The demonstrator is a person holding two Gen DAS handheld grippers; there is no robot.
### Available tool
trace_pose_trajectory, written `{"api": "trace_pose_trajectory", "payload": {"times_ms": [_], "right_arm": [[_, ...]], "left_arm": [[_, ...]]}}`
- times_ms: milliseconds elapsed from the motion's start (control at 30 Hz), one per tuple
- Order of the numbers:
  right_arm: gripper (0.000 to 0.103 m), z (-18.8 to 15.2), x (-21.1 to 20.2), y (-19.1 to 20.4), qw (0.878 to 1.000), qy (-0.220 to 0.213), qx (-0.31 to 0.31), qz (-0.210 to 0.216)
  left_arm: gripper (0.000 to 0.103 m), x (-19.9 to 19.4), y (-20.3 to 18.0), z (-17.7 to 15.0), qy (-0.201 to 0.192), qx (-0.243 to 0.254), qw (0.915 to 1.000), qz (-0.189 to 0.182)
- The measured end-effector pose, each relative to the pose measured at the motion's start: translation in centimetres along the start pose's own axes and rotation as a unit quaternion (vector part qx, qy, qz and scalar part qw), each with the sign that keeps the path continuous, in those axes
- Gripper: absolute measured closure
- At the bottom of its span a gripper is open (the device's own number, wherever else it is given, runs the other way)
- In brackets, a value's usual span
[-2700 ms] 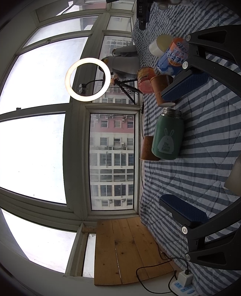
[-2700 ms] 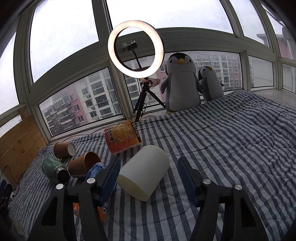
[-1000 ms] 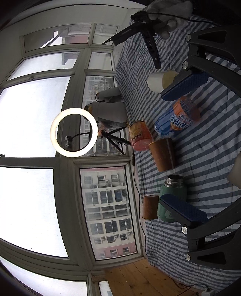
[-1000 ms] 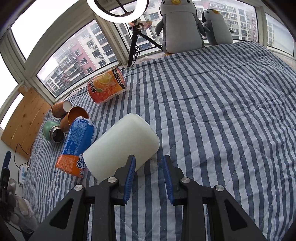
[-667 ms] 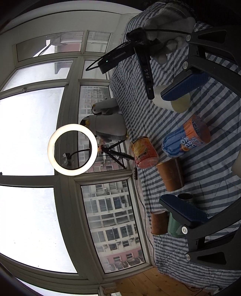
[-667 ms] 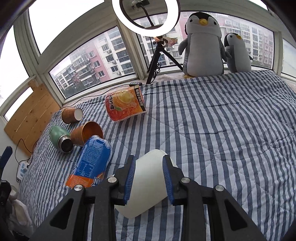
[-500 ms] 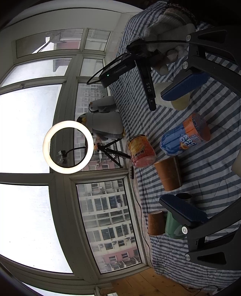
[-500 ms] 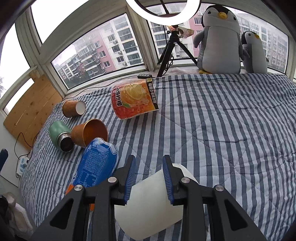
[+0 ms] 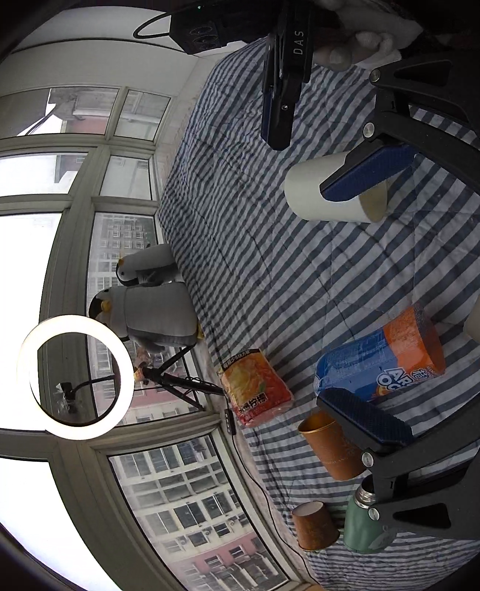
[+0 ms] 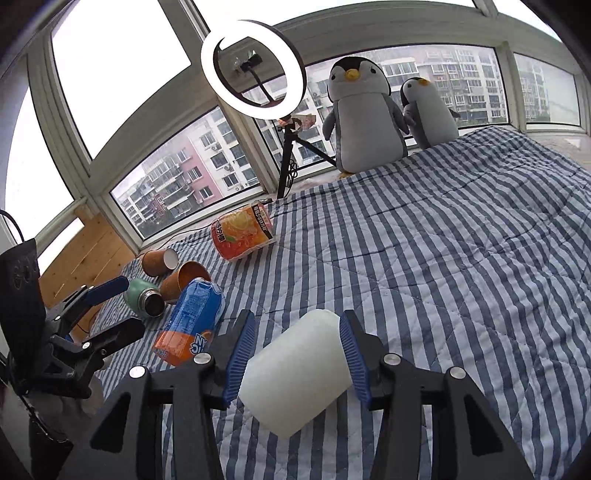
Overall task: Flip cup upside down
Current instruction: 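Lift the white cup with the right gripper and carry it toward the left gripper, then grasp the white cup with the left gripper while the right gripper releases it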
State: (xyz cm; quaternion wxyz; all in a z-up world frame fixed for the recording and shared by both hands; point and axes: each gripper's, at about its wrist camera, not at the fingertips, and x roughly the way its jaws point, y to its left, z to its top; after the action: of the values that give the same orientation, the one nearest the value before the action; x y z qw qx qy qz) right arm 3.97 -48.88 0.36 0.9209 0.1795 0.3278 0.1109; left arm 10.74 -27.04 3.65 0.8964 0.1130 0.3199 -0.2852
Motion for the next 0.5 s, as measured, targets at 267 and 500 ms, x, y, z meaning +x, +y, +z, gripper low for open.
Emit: {"api": "trace_pose_trajectory", "payload": {"times_ms": [267,500], "right_arm": [[0.059,-3.9,-4.9,-4.1,0.999,-0.023,0.012,-0.043],[0.059,-4.8,-6.2,-5.4,0.998,-0.041,0.018,-0.052]], "left_arm": [[0.001,8.6,-6.0,4.5,0.136,0.046,0.9880,-0.057],[0.001,14.7,-9.3,5.4,0.225,0.073,0.9703,-0.051]]}}
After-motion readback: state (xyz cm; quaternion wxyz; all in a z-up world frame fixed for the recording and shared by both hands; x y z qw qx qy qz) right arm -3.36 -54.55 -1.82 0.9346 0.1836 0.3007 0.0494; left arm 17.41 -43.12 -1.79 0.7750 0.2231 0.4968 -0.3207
